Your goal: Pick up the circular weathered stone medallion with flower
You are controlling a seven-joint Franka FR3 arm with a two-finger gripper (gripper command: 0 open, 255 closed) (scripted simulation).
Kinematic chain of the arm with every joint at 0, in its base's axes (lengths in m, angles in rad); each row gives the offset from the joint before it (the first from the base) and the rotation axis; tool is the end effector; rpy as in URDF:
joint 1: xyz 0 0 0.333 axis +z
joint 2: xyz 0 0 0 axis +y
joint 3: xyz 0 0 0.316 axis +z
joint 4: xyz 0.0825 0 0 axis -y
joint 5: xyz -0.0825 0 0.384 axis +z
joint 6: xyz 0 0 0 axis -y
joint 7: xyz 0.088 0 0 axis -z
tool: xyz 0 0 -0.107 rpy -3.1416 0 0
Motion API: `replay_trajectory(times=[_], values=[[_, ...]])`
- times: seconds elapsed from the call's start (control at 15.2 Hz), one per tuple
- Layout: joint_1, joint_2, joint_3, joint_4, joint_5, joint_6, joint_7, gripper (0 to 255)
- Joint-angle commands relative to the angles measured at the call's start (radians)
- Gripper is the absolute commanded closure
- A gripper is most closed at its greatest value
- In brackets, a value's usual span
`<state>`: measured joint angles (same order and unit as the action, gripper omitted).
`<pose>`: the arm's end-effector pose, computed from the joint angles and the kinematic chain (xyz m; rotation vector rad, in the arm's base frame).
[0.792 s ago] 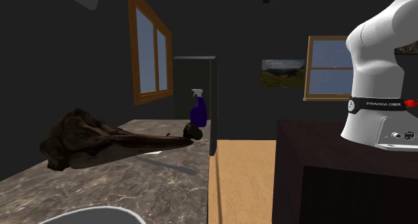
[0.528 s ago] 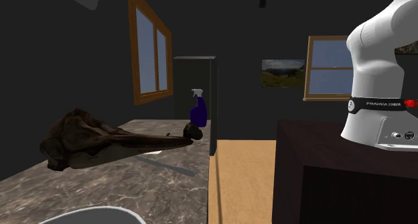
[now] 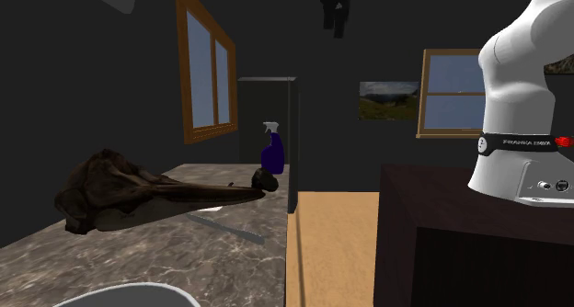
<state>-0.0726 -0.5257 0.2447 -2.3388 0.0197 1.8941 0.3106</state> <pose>0.3968 0.0817 0.5293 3.0422 -0.2622 0.1368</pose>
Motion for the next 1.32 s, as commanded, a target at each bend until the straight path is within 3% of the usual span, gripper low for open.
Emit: replay_trajectory(times=[0.0, 0.33, 0.66, 0.92, 1.25], values=[[-0.02, 0.062, 0.047, -0.006, -0.026, 0.06, 0.092, 0], [-0.082, 0.25, 0.145, 0.037, -0.138, 0.163, 0.323, 0], [-0.127, 0.469, 0.206, 0.126, -0.309, 0.21, 0.58, 0], [-0.125, 0.651, 0.205, 0.226, -0.455, 0.204, 0.777, 0], [-0.083, 0.867, 0.15, 0.379, -0.595, 0.163, 0.971, 0]])
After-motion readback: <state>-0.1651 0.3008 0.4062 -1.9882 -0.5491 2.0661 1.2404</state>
